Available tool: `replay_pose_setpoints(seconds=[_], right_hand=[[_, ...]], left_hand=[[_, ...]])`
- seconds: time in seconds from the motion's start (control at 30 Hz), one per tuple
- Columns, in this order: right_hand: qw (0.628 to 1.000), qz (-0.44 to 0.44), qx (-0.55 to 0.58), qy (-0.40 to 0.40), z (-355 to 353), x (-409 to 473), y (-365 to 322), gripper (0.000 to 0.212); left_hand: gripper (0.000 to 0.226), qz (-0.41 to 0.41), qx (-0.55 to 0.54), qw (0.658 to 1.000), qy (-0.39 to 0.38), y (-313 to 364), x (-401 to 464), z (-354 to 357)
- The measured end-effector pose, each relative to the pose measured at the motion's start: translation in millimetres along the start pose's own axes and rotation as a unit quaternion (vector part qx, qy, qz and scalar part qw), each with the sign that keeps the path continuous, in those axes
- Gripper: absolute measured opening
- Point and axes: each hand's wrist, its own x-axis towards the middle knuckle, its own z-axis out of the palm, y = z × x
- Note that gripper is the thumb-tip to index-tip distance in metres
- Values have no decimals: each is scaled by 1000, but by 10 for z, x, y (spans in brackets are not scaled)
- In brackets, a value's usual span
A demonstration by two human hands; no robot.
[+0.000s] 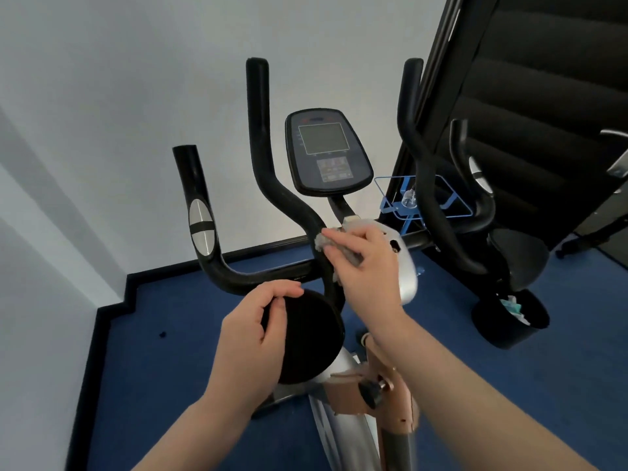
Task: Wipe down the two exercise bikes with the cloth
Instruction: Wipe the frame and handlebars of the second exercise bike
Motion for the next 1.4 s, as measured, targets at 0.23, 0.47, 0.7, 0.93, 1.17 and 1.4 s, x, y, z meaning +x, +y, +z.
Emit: replay_pose_setpoints(seconds=[0.23,0.47,0.7,0.93,1.17,1.4], right_hand=[[993,-103,-41,-26,-86,-317,124,26],[996,-79,-31,-34,90,102,-8,24],[997,-71,-23,-26,-39,-33,47,18],[988,-114,-55,-85,194,604,-157,14],[982,-144,-90,-87,179,536,-106,15],[972,-177,-93,-121,503,1039,-357,6]], left_hand=[[34,-3,-6,1000,13,1,22,20],[27,6,32,999,16,29,12,0],[28,56,37,996,52,79,120,-187],[24,97,83,987,100,178,859,-518],[33,127,158,971,127,-23,1485,-837],[44,98,183,974,95,-117,1716,-864]])
